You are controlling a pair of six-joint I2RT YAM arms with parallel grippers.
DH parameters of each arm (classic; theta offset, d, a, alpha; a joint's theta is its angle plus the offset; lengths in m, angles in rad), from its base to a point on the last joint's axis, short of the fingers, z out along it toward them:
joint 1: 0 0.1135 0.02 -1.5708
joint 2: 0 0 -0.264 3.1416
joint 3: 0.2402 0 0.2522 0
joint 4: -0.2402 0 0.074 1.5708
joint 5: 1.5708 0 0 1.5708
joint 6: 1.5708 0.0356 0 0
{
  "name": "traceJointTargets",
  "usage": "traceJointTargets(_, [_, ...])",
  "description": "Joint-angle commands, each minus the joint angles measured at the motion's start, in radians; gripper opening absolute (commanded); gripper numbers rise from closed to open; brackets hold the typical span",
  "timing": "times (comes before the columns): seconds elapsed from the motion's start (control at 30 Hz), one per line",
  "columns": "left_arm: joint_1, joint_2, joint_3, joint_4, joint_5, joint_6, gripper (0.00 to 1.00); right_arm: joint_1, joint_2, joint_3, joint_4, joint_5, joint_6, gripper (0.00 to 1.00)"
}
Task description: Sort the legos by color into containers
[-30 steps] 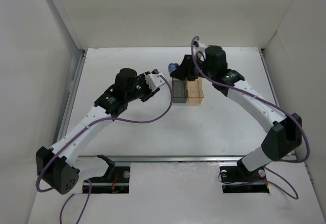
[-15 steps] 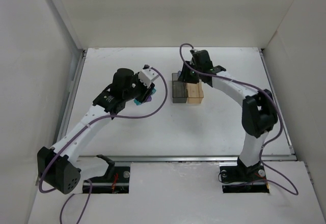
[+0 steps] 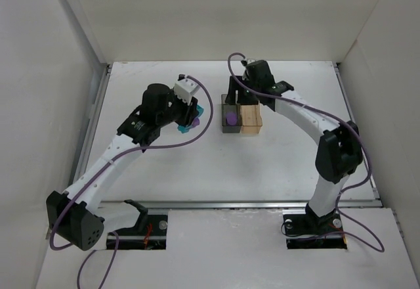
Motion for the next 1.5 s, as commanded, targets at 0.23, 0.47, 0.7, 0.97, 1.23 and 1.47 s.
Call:
traceJointTargets(0.23, [0.009, -0.002, 0.138, 0.127, 0.020, -0.109, 0.00, 0.052, -0.477, -0.258, 0.272, -0.050, -0.144, 0.84])
traceJointTargets(0.47, [0.009, 0.055, 0.255, 0.192, 0.144, -0.220, 0.00, 0.159, -0.600, -0.307, 0.281, -0.146, -0.256, 0.90])
traceJointTargets(0.7, [0.009, 0.088, 0.297, 0.192, 0.175, -0.340, 0.00, 0.206, -0.620, -0.330, 0.341, -0.206, -0.258, 1.00])
traceJointTargets(0.97, [0.009, 0.058, 0.297, 0.192, 0.216, -0.445, 0.00, 0.226, -0.517, -0.280, 0.410, -0.149, -0.212, 1.00])
traceJointTargets(1.23, [0.009, 0.058, 0.287, 0.201, 0.207, -0.490, 0.00, 0.226, -0.453, -0.255, 0.504, -0.114, -0.051, 1.00])
traceJointTargets(1.47, [0.009, 0.058, 0.278, 0.210, 0.207, -0.524, 0.00, 0.226, -0.402, -0.255, 0.537, -0.148, -0.023, 1.00])
